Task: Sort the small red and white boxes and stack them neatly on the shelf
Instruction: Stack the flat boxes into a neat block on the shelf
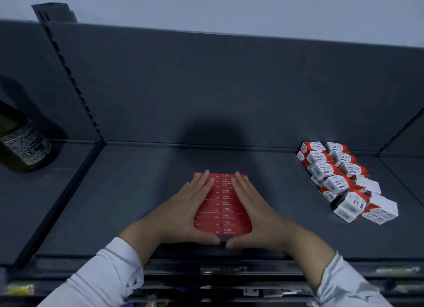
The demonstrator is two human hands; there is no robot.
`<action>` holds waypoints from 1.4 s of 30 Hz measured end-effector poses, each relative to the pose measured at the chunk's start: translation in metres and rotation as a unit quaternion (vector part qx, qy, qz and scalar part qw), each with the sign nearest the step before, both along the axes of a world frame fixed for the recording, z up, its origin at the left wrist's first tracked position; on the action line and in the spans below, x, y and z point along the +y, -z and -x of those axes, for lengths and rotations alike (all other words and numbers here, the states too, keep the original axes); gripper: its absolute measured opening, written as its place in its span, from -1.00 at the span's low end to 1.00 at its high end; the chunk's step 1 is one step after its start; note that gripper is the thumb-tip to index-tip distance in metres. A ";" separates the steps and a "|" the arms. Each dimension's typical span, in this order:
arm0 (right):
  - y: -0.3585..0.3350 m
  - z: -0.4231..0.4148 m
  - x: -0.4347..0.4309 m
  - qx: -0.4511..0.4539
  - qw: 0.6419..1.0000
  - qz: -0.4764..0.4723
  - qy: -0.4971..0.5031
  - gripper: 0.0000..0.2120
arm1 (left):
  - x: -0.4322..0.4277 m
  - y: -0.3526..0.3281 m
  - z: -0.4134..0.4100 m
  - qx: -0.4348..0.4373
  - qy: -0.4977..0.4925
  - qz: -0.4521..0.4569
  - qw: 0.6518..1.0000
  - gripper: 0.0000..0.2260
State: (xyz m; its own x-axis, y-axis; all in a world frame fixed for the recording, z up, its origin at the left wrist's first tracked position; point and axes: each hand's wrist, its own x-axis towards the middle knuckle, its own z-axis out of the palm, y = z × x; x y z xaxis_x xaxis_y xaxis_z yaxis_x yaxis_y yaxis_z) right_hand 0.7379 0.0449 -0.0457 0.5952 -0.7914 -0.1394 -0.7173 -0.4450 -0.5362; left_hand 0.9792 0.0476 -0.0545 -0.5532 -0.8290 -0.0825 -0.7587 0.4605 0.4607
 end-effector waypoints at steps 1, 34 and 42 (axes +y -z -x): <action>0.000 0.001 0.000 0.051 0.997 0.036 -0.037 0.31 | 0.002 -0.001 0.000 -0.038 0.017 0.015 0.999 0.19; -0.006 -0.017 -0.017 0.189 0.979 0.061 -0.038 0.30 | -0.022 -0.008 0.009 -0.125 0.012 -0.011 0.992 0.25; -0.002 -0.019 -0.015 0.172 0.981 0.078 -0.036 0.24 | -0.016 -0.005 0.011 -0.107 0.002 0.008 0.994 0.20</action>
State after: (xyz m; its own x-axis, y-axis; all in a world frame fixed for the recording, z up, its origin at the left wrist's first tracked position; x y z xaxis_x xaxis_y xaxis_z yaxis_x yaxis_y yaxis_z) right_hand 0.7569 0.0300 -0.0440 0.5890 -0.7771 -0.2217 -0.8078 -0.5585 -0.1884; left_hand 0.9678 0.0313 -0.0495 -0.5285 -0.8285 -0.1850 -0.8363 0.4707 0.2812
